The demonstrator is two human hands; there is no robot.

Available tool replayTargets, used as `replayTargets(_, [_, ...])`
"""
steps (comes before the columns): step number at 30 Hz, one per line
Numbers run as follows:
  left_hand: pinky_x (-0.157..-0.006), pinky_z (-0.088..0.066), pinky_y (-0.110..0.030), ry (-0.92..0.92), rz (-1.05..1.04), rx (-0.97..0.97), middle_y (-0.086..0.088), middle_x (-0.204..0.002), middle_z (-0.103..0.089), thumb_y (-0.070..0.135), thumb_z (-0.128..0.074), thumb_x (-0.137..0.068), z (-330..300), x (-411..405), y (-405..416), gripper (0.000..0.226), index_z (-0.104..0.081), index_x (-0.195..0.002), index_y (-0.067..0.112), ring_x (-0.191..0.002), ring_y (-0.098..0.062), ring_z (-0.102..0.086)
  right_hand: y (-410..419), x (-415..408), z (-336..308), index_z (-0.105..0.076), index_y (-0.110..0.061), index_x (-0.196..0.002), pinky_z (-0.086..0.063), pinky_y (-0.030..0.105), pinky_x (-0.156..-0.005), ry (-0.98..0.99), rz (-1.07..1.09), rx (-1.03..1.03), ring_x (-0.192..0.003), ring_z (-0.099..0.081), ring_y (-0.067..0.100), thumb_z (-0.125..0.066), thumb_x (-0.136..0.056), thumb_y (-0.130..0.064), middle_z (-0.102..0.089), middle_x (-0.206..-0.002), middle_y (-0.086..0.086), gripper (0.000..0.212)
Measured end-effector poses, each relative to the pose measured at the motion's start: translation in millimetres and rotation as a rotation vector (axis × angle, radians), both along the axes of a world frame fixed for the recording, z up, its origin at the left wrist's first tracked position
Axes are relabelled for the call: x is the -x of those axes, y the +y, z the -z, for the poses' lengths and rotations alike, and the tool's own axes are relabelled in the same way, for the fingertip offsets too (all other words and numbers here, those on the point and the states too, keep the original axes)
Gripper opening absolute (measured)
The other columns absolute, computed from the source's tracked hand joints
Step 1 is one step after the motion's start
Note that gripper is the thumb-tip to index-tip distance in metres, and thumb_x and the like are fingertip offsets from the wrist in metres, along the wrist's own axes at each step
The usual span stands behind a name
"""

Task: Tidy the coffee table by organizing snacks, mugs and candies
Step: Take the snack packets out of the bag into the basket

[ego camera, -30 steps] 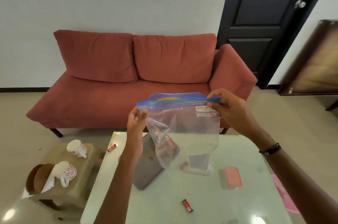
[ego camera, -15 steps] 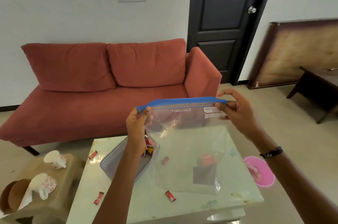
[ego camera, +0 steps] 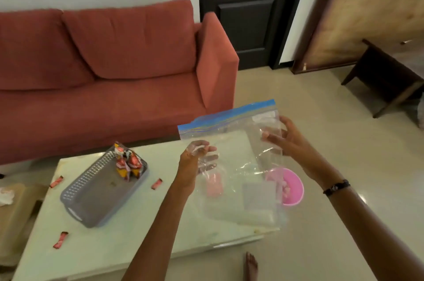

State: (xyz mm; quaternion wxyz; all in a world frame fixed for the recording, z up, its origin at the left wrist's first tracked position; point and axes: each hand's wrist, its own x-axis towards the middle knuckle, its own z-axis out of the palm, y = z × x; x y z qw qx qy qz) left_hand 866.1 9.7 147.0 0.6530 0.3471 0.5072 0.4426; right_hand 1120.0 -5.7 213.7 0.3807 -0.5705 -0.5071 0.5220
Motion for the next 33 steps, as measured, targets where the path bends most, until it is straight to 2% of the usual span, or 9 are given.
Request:
replayTargets(3, [-0.058,-0.057,-0.028,-0.022,-0.121,0.092,-0.007,-0.086,-0.067,0.004,-0.049,-0.091,42,-66,19,0.013,-0.056,-0.090,0.015,-0.064,-0.016,-0.068,6,-49,47,-0.010,-0.048,-0.141,-0.055,0.028,-0.078,-0.114,-0.255,0.227,-0.099,-0.069,0.010,-0.073,-0.080,-0.030,-0.057,-0.130,-0.011,0.090])
replayTargets(6, [-0.063,-0.057,-0.029,0.041,-0.122,0.151,-0.009,-0.087,-0.065,-0.003,-0.043,-0.091,87,-129,30,0.020,-0.054,-0.091,0.014,-0.068,-0.017,-0.065,14,-85,100,-0.005,-0.055,-0.140,-0.054,0.023,-0.066,-0.157,-0.344,0.299,-0.090,-0.072,0.018,-0.068,-0.085,-0.011,-0.053,-0.132,-0.009,0.095])
replayTargets(10, [-0.084,-0.053,-0.037,0.131,0.101,0.226,-0.006,-0.100,-0.065,0.019,-0.057,-0.082,155,-200,38,0.022,-0.054,-0.099,0.033,-0.093,-0.024,-0.062,29,-119,189,-0.046,-0.046,-0.126,-0.048,0.008,-0.070,-0.543,-0.222,0.173,-0.073,-0.066,0.023,-0.041,-0.078,0.017,-0.071,-0.106,0.015,0.079])
replayTargets(13, [-0.094,-0.044,-0.035,0.235,0.339,0.275,0.004,-0.119,-0.058,0.036,-0.056,-0.075,206,-235,41,0.043,-0.044,-0.117,0.037,-0.110,-0.019,-0.056,41,-144,258,-0.072,-0.012,-0.105,-0.039,-0.001,-0.060,-0.628,-0.066,0.124,-0.076,-0.067,0.024,-0.036,-0.072,0.024,-0.074,-0.094,0.014,0.060])
replayTargets(19, [-0.063,-0.040,0.000,0.242,0.334,0.357,0.027,-0.098,-0.044,0.018,-0.052,-0.092,295,-262,40,0.030,-0.041,-0.118,0.028,-0.084,0.009,-0.048,75,-198,406,-0.073,-0.004,-0.097,-0.048,0.034,-0.087,-0.816,0.213,0.158,-0.105,-0.062,0.030,-0.041,-0.069,0.021,-0.065,-0.118,0.017,0.049])
replayTargets(22, [-0.083,-0.044,-0.017,0.223,0.318,0.395,0.020,-0.107,-0.054,0.020,-0.055,-0.091,334,-268,35,0.023,-0.048,-0.111,0.030,-0.093,0.004,-0.053,85,-204,476,-0.061,0.004,-0.118,-0.034,0.033,-0.106,-0.842,0.180,0.284,-0.132,-0.043,0.032,-0.040,-0.081,0.017,-0.039,-0.145,0.021,0.044])
replayTargets(28, [-0.093,-0.043,-0.026,0.169,0.287,0.379,0.007,-0.119,-0.058,0.013,-0.050,-0.093,390,-284,40,0.025,-0.053,-0.117,0.020,-0.099,0.001,-0.055,92,-195,582,-0.043,0.014,-0.127,-0.040,0.050,-0.099,-1.069,-0.217,0.394,-0.137,-0.026,0.043,-0.049,-0.076,0.007,-0.027,-0.146,0.033,0.051])
replayTargets(31, [-0.094,-0.045,-0.028,0.145,0.285,0.346,0.011,-0.117,-0.058,0.015,-0.050,-0.093,411,-290,44,0.025,-0.054,-0.116,0.022,-0.099,0.002,-0.055,93,-198,614,-0.037,0.003,-0.136,-0.044,0.048,-0.090,-1.103,-0.270,0.462,-0.116,-0.047,0.044,-0.039,-0.084,0.010,-0.015,-0.155,0.021,0.053])
replayTargets(33, [-0.095,-0.045,-0.029,0.127,0.282,0.326,0.012,-0.117,-0.057,0.016,-0.050,-0.093,423,-292,47,0.025,-0.054,-0.117,0.021,-0.098,0.003,-0.055,96,-200,632,-0.048,-0.002,-0.127,-0.046,0.046,-0.088,-1.133,-0.362,0.521,-0.109,-0.050,0.040,-0.036,-0.092,0.002,-0.029,-0.150,0.014,0.038])
